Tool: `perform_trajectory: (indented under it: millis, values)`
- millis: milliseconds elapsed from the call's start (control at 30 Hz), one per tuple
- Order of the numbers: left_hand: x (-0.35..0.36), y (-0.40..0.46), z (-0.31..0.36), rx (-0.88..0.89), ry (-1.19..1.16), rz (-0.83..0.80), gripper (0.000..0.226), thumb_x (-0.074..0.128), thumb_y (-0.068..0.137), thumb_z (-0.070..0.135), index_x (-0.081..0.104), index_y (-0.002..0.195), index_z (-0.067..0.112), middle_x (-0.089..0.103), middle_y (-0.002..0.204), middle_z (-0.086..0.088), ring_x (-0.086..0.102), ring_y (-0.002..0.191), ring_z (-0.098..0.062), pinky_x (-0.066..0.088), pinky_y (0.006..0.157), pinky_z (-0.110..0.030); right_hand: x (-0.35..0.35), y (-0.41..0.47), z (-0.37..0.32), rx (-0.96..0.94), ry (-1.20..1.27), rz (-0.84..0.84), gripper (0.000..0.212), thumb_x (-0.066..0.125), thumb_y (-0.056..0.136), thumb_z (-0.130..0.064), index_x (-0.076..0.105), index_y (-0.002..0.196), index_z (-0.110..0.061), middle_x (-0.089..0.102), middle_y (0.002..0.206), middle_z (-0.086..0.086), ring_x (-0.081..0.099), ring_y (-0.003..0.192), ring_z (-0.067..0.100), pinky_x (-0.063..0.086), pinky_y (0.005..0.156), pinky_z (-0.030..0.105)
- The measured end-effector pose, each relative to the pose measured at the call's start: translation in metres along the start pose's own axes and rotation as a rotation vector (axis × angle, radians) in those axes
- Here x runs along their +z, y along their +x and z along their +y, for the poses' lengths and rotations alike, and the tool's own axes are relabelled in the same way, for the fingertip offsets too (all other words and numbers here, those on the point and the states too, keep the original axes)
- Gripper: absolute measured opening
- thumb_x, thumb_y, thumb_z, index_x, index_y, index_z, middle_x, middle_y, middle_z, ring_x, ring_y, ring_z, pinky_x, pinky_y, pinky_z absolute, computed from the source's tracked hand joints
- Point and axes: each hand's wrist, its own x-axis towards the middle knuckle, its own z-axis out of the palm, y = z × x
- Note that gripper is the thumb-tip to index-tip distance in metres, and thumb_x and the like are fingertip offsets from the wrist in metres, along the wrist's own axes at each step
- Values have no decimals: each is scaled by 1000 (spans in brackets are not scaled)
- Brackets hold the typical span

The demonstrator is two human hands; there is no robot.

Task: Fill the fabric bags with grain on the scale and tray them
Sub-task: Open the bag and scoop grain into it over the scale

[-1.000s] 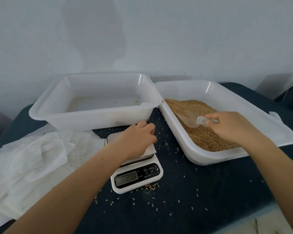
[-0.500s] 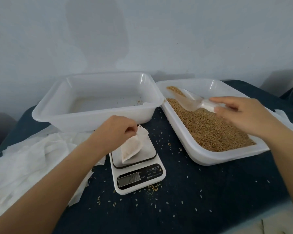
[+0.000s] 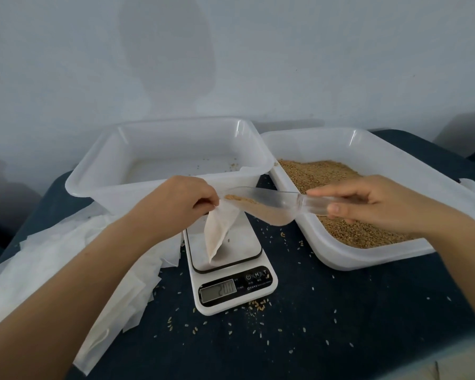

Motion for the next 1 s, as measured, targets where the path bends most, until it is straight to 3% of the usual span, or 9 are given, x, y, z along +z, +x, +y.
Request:
perform_trajectory:
  millis: [67,233,333,433,533,667,800,933,1000]
  values:
    - [-2,-2,0,5,-14,-5,12,61,87,10,71,90,14,52,72,24,50,69,17,33,70,2,-2,1,0,6,-26,-34,46,56,72,-57,58,118,-55,64,118,-26,66,96,3,56,81,28]
    - [-4,-3,3,21,-26,-17,12,60,88,12,72,91,15,49,72,28,48,72,21,33,70,2,-15,8,-11,-28,-107,-88,39,56,77,-47,56,115,-55,58,103,-46,58,89,-18,44,72,3]
    - [-2,-3,4,21,-22,-28,14,60,89,14,73,94,15,56,81,20,49,69,10,33,71,0,-26,13,-21,-23,-135,-144,39,55,76,-48,56,114,-55,57,99,-49,54,86,-25,40,71,-1]
    - [0,-2,6,20,-36,-10,15,60,89,13,73,97,14,66,93,10,50,77,2,34,75,-2,-37,18,-32,-23,-187,-209,45,53,71,-57,57,116,-55,54,109,-48,54,98,-22,42,78,5]
    - [1,-1,8,25,-38,5,15,60,89,11,73,98,11,68,98,4,51,82,-1,33,78,-3,-45,20,-44,-52,-247,-244,39,53,73,-54,57,112,-57,56,94,-51,53,82,-26,37,69,-3]
    - [4,-2,9,38,-47,1,16,61,88,12,73,99,12,68,99,5,55,85,-2,34,79,-2,-51,25,-55,-37,-302,-274,32,58,78,-51,57,106,-65,69,93,-28,61,74,-8,42,66,6]
    - [4,-3,11,68,-68,-8,14,62,88,11,74,94,13,69,95,6,52,80,2,32,77,3,-55,34,-60,-33,-345,-321,31,56,78,-51,57,105,-66,71,102,-12,66,88,12,50,85,35]
    - [1,-3,13,111,-73,-22,12,62,86,8,74,88,11,69,90,4,57,79,-3,37,76,-4,-61,41,-66,-11,-346,-342,31,57,78,-47,62,106,-59,71,87,-8,64,73,11,49,73,30]
    - [0,-4,13,113,-72,-21,12,62,86,8,74,89,11,69,91,4,57,80,-3,37,77,-5,-62,44,-70,1,-373,-345,35,56,76,-49,63,110,-55,72,93,-7,66,78,14,51,77,34]
